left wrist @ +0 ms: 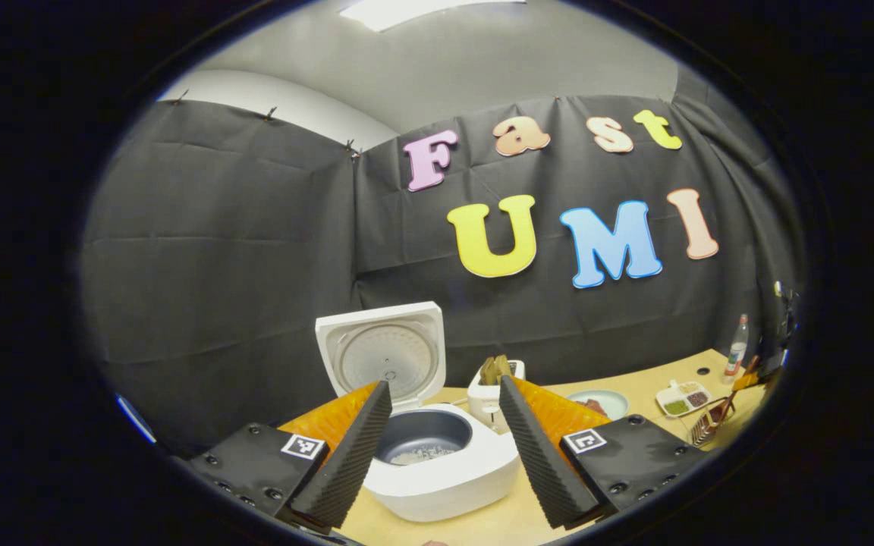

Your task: Close the left gripper, press the button to open the rice cooker; take a wooden spoon from the chopstick holder with the right hand, scoop a spoonful of rice and pour it into the rice cooker, then put the wooden spoon back into the chopstick holder.

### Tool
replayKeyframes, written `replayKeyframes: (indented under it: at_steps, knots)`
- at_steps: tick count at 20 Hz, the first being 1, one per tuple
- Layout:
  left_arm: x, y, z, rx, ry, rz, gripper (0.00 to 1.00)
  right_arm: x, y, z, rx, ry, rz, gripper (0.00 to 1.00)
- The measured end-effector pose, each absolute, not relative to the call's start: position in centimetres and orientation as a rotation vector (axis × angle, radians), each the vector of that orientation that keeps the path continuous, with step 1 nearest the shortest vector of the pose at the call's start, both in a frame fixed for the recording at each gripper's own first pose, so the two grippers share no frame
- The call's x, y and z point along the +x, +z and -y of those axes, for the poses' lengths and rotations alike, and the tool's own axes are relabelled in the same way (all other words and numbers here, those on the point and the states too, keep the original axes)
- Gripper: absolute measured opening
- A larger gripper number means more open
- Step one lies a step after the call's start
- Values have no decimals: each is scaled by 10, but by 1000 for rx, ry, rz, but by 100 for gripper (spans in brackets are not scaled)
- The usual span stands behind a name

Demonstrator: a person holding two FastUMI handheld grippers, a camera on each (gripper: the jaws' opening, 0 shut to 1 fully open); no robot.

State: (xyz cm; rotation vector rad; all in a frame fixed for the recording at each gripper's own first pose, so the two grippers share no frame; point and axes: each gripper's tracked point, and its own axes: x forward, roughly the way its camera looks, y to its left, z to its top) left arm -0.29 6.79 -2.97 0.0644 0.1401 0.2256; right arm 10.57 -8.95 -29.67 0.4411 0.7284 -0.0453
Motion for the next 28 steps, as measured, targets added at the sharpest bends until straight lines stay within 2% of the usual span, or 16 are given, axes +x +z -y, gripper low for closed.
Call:
replayKeyframes:
  at_steps: [3, 10, 13, 20, 24, 28]
  knots:
    - [-4, -33, -71, 59, 222, -142, 100, 103, -290, 77, 430, -1, -730, 13]
    - [1, -36, -71, 44, 171, -131, 100, 103, -234, 75, 296, -3, -632, 12]
    - [3, -38, -74, 41, 152, -126, 98, 105, -211, 68, 285, 4, -599, 12]
    - [9, -46, -102, 0, 148, -130, 100, 110, -164, 30, 320, 37, -523, 12]
    - [12, -51, -118, 3, 146, -134, 100, 111, -154, -6, 347, 80, -505, 12]
    - [13, -53, -136, 12, 141, -137, 98, 106, -171, -44, 334, 120, -536, 12]
